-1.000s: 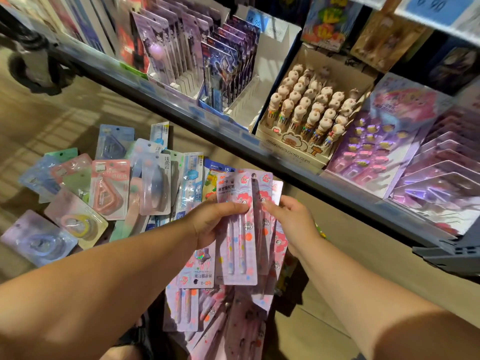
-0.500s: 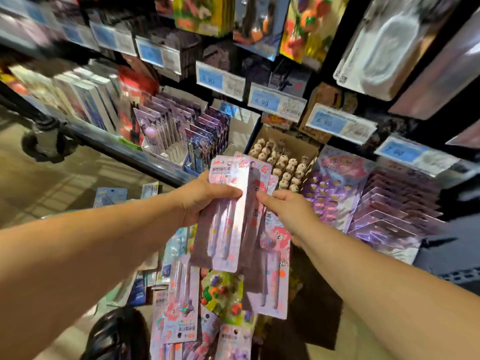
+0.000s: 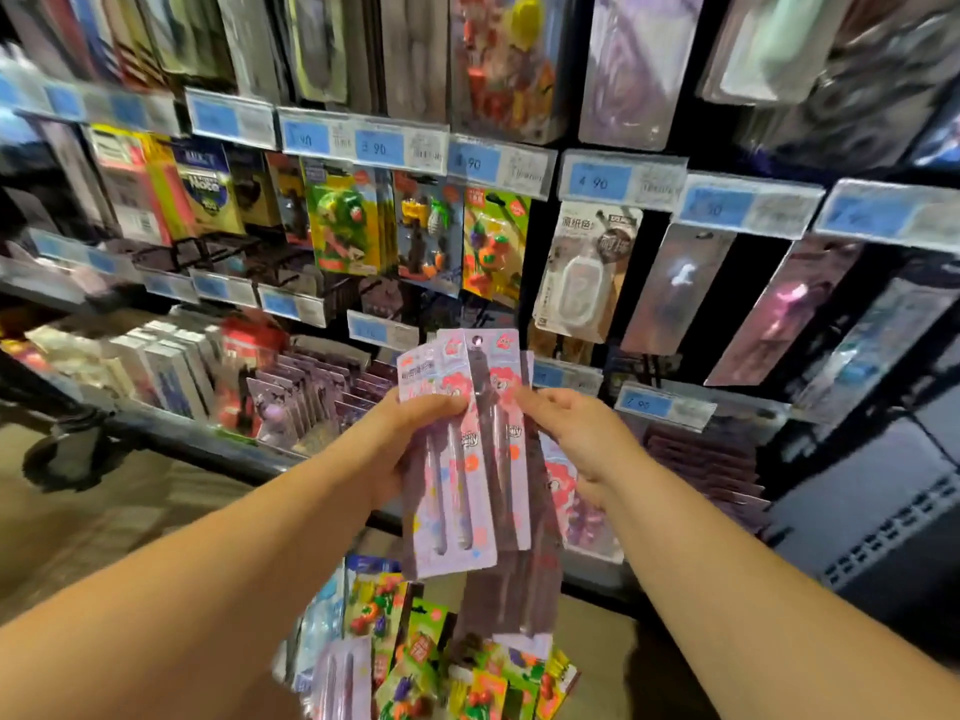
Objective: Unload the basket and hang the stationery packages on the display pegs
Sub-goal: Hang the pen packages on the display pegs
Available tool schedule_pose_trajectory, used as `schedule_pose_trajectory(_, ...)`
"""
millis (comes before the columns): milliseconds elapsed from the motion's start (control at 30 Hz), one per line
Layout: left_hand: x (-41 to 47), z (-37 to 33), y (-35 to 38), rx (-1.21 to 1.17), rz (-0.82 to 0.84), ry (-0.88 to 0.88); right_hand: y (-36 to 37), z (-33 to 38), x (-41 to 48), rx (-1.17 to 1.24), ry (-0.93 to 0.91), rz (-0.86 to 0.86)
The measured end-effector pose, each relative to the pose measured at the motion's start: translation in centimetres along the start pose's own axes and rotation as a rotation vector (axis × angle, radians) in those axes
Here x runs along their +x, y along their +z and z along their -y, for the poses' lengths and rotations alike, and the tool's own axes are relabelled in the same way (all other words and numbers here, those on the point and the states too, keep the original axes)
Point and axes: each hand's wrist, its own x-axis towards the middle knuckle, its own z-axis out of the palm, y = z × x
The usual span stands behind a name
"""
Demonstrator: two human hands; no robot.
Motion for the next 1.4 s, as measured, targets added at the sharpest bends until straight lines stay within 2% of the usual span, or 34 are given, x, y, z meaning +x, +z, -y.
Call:
schedule_pose_trajectory(267, -0.6, 1.2, 3.6, -0.018, 0.138, -0.001, -3.4, -0.7, -2.3, -0.032, -0.054, -0.131)
schedule_pose_trajectory(467, -0.9, 1.4, 5.0, -0.014, 0.102, -0.003, -3.9, -0.9, -3.4, -0.015, -0.020, -0.170)
schedule_pose_trajectory(867, -0.8, 1.5, 6.2, -0.112, 0.085, -0.046, -6.1, -0.4, -4.3, -0.145, -0.055, -0.193)
schedule_pose_trajectory(1167, -0.3, 1.9, 5.7, -0.133, 0.126, -0.047, -9.1, 2.7, -5.5, 0.104, -0.166, -0.366)
schedule_pose_trajectory(1400, 0.1, 3.0, 5.8, -0.044, 0.075, -0.113, -10.7, 5.3, -6.8, 0.223, -0.393, -0.468)
